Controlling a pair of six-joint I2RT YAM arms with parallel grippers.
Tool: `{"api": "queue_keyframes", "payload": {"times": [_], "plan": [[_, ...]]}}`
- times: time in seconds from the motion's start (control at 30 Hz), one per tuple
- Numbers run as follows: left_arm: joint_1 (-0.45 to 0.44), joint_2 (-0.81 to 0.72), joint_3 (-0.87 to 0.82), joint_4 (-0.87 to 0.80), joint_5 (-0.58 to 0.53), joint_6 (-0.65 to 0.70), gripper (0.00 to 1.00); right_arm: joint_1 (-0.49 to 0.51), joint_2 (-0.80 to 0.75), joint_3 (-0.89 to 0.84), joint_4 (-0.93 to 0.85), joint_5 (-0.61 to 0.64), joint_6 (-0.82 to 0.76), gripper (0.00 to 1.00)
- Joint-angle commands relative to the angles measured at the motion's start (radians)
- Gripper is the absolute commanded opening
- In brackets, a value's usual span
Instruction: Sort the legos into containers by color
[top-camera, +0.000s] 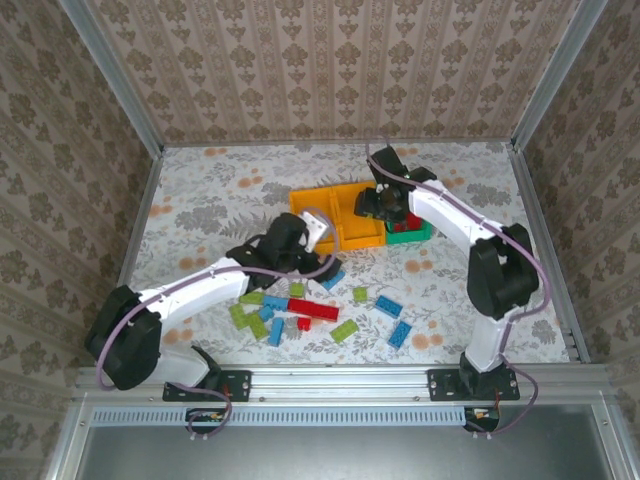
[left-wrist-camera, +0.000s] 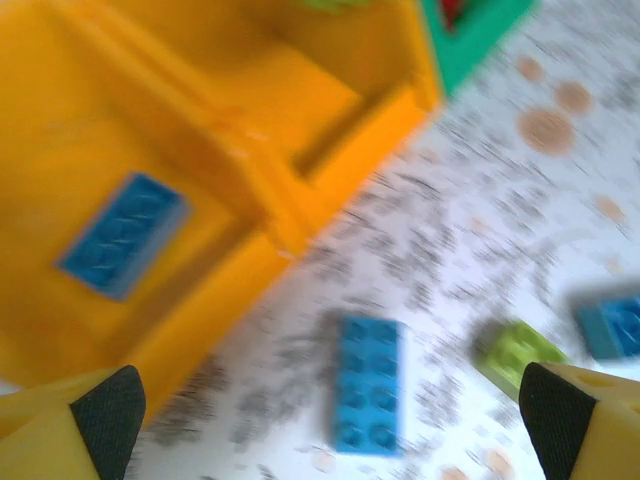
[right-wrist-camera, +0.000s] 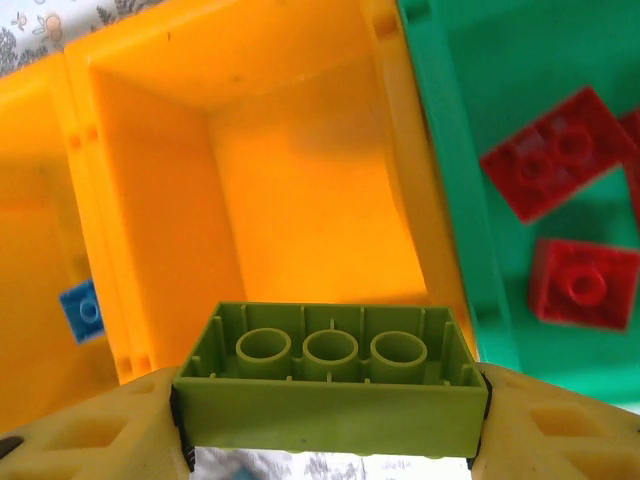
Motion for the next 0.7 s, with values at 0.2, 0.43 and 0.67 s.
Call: {"api": "queue_keyframes", "payload": {"times": [0.2,0.43,0.67], "plan": [[-0.144,0.136,0.056,-0.079,0.120,0.098,0.94,-0.041,0.187,0.202,-0.049,-0.023,-0.063,0.61],[-0.196,0.258,0.121,-0.078,0.143,0.300,0.95,-0.041,0.213,0.229,-0.066,-0.039,-0.075,0.65],[-0.190,0.367,0.188,-0.100,0.169,0.395,0.93,-0.041,0.177,0.226,-0.064,-0.061,-0.066,0.74]]}}
